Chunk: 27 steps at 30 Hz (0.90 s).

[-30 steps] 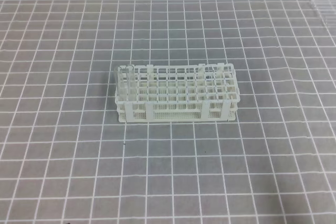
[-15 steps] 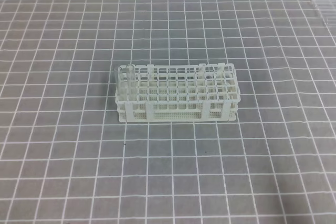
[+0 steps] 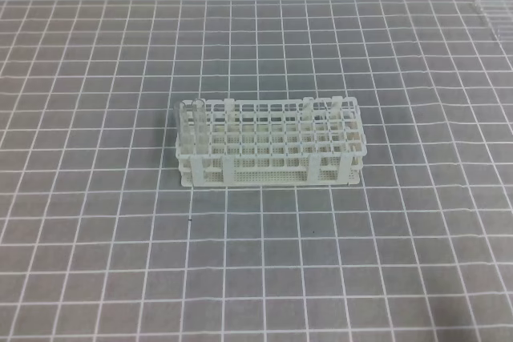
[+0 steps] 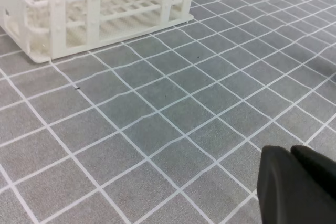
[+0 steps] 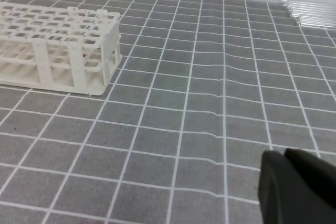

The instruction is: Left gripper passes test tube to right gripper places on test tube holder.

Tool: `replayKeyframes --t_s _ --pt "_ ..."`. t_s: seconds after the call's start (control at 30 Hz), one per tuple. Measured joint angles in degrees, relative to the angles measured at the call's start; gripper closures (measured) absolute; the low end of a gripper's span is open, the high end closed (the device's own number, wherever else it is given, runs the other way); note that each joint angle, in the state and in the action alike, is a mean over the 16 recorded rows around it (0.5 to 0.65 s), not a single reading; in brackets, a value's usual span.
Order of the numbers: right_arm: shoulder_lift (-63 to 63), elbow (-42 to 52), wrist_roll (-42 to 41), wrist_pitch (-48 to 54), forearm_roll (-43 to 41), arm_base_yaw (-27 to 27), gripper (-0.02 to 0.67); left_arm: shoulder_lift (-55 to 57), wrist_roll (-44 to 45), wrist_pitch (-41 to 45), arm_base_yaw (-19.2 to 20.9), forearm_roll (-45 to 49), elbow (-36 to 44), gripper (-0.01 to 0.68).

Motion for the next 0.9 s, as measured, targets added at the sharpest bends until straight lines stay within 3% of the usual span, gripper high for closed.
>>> replayKeyframes --t_s 0.9 --pt "0.0 0.0 -1.27 0.7 1.02 0.0 0.65 -0.11 0.43 1.29 0.45 0.52 -0.19 0.673"
